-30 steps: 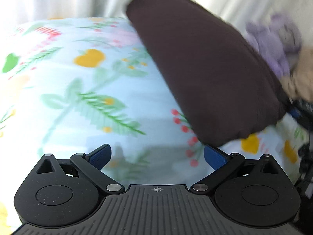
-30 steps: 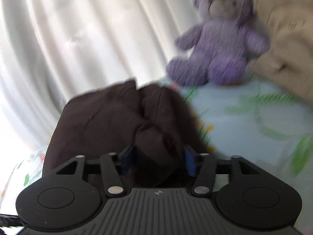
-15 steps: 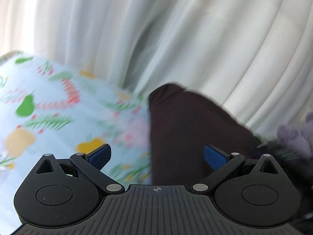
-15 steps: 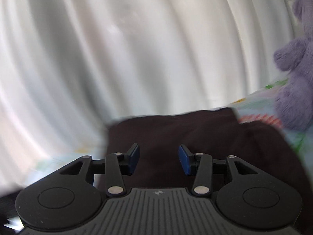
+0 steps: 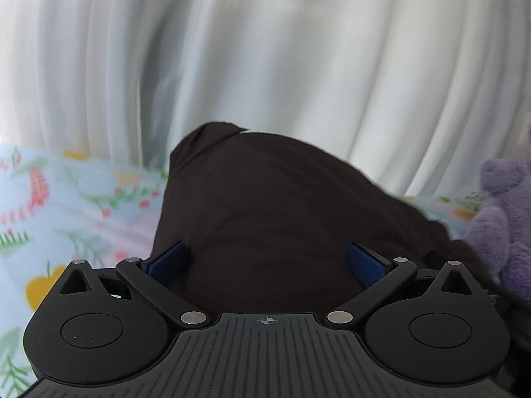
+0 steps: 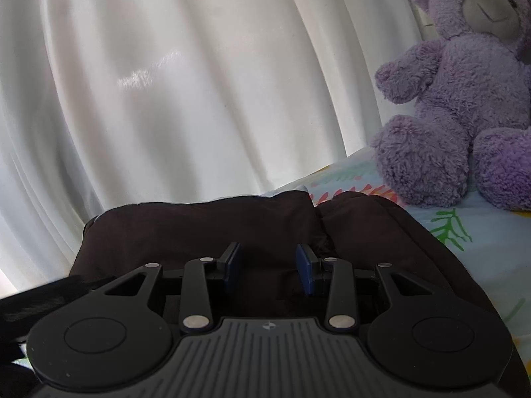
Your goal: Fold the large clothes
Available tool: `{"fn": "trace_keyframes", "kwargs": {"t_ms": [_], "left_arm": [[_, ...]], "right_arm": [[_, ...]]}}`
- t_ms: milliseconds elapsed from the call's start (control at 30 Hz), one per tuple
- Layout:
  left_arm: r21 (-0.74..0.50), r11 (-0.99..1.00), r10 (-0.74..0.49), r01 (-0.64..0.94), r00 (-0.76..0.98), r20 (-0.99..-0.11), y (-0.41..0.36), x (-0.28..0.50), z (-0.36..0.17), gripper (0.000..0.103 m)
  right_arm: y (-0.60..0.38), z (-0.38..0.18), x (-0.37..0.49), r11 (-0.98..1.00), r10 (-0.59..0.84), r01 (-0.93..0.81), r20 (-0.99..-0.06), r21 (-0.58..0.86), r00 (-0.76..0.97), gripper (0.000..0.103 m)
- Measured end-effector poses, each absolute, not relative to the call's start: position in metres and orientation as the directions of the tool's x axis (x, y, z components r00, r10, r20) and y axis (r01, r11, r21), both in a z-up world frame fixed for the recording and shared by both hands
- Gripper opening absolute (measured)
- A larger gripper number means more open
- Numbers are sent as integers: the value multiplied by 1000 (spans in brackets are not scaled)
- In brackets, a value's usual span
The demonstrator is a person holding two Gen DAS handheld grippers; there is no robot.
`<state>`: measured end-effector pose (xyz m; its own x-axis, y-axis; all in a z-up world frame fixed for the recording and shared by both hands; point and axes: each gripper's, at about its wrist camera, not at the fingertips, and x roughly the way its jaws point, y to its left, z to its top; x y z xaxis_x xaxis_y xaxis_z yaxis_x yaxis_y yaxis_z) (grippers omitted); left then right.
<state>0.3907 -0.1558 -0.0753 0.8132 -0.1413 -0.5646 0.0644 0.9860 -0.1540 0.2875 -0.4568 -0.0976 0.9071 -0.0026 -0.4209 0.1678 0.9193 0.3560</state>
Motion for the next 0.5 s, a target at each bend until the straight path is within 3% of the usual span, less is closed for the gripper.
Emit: {"fn": "trace_keyframes", "kwargs": {"t_ms": [67, 100, 200, 300, 433, 500], "left_arm": [[-147, 987, -136, 63, 812, -568, -157, 387, -73, 103], [-156, 986, -144, 67, 812, -566, -155, 386, -71, 103], [-257, 959, -252, 124, 790, -558, -129, 381, -67, 103], [-291, 924, -374, 247, 739, -561, -92, 367, -58, 103], [-422, 875, -461, 238, 676, -575, -27, 335, -58, 103], [-507, 838, -508, 199, 623, -595, -5, 332, -70, 103]], "right_arm": [[-458, -94, 285, 911, 13, 160, -413, 381, 911, 37], [-461, -91, 283, 901, 37, 147, -409, 408, 912, 42], [-471, -73, 271, 885, 117, 111, -446, 452, 888, 59], [-484, -57, 242, 917, 61, 157, -518, 367, 853, 83], [-521, -64, 213, 902, 99, 175, -583, 395, 806, 84], [-541, -75, 208, 847, 162, 202, -599, 493, 784, 84]]}}
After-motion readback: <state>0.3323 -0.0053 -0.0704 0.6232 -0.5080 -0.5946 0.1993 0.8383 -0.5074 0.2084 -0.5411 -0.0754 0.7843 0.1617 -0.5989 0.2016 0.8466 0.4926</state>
